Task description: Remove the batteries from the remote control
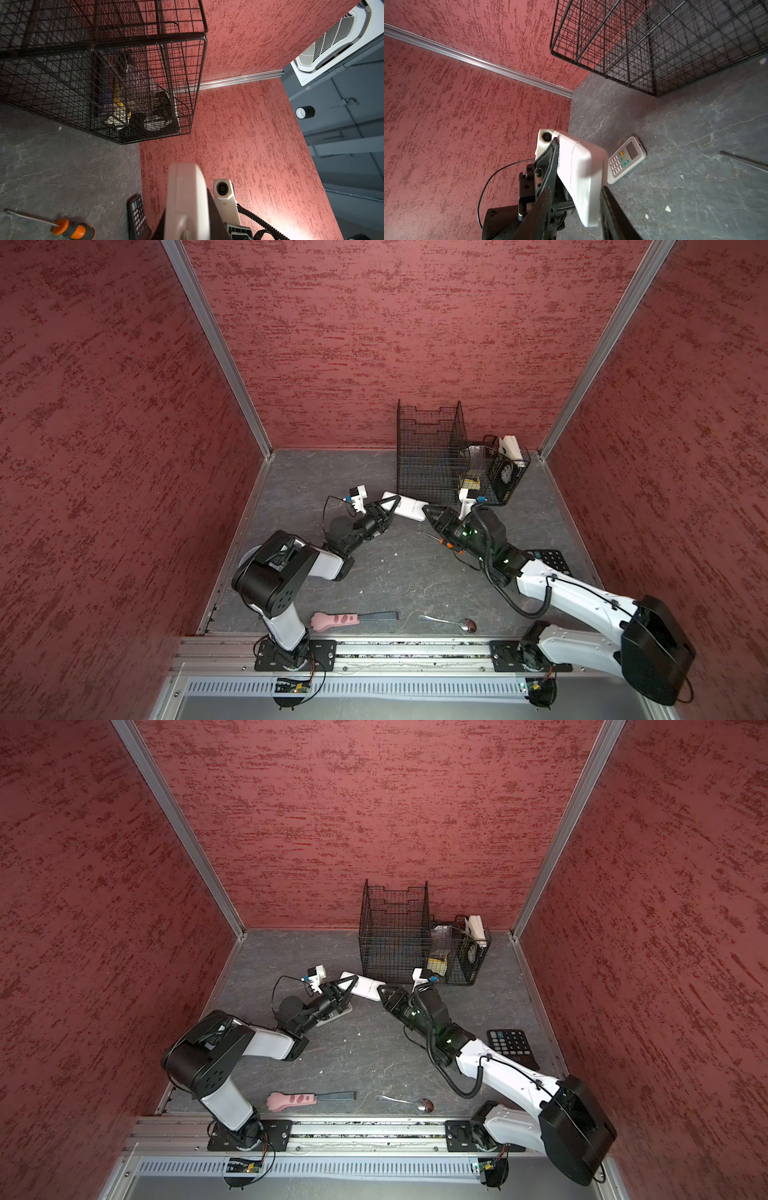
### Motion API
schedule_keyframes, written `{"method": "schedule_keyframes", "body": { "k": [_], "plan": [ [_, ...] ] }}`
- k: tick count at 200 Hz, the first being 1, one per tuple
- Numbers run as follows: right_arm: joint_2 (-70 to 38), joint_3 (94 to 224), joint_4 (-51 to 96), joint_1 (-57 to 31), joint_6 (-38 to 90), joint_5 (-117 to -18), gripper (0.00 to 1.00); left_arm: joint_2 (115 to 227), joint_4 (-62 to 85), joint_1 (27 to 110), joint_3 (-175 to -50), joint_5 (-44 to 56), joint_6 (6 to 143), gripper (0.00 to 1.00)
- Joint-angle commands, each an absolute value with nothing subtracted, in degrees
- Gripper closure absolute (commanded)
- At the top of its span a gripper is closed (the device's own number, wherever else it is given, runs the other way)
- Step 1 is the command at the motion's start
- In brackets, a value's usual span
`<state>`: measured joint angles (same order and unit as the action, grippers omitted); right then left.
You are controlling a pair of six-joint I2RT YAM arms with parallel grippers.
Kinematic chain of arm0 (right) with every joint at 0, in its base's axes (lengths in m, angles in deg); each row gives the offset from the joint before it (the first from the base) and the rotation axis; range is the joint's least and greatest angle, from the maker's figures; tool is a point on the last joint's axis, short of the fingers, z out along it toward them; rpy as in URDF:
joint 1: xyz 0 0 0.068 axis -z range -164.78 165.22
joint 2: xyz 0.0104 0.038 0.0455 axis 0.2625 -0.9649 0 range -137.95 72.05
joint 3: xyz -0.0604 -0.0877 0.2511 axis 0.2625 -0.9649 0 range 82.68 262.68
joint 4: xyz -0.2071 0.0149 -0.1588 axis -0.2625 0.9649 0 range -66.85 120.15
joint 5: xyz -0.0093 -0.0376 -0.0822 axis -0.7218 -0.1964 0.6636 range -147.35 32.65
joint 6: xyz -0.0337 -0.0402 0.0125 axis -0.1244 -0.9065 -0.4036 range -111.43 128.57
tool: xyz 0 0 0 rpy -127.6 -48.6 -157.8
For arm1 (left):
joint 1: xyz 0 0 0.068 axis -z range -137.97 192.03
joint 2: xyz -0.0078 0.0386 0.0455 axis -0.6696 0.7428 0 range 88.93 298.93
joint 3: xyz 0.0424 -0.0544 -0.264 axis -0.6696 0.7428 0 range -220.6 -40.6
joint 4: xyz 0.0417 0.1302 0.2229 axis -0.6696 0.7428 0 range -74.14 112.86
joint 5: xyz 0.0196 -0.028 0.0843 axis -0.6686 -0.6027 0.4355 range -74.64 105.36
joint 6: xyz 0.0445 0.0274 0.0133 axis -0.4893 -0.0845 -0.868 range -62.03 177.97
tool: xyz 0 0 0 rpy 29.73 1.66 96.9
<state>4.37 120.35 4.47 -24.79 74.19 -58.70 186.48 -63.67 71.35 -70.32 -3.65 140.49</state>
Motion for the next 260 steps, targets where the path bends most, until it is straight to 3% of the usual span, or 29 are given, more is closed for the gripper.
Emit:
{"method": "schedule_keyframes", "body": {
  "k": [1,78,180,260],
  "plan": [
    [3.90,119.95,2.24,-24.48,76.95,-59.71,0.60,187.45,-65.18,71.83,-71.43,-3.54,139.35,1.00],
    [1.64,121.13,0.84,-24.50,76.70,-61.31,0.62,187.80,-65.20,72.17,-71.63,-3.59,139.38,1.00],
    [1.31,121.56,1.35,-24.51,76.51,-61.40,0.76,188.28,-65.18,72.16,-71.70,-3.54,139.62,1.00],
    [1.56,121.84,2.15,-24.51,76.05,-61.22,0.82,188.77,-65.20,72.18,-71.85,-3.54,139.58,1.00]
  ]
}}
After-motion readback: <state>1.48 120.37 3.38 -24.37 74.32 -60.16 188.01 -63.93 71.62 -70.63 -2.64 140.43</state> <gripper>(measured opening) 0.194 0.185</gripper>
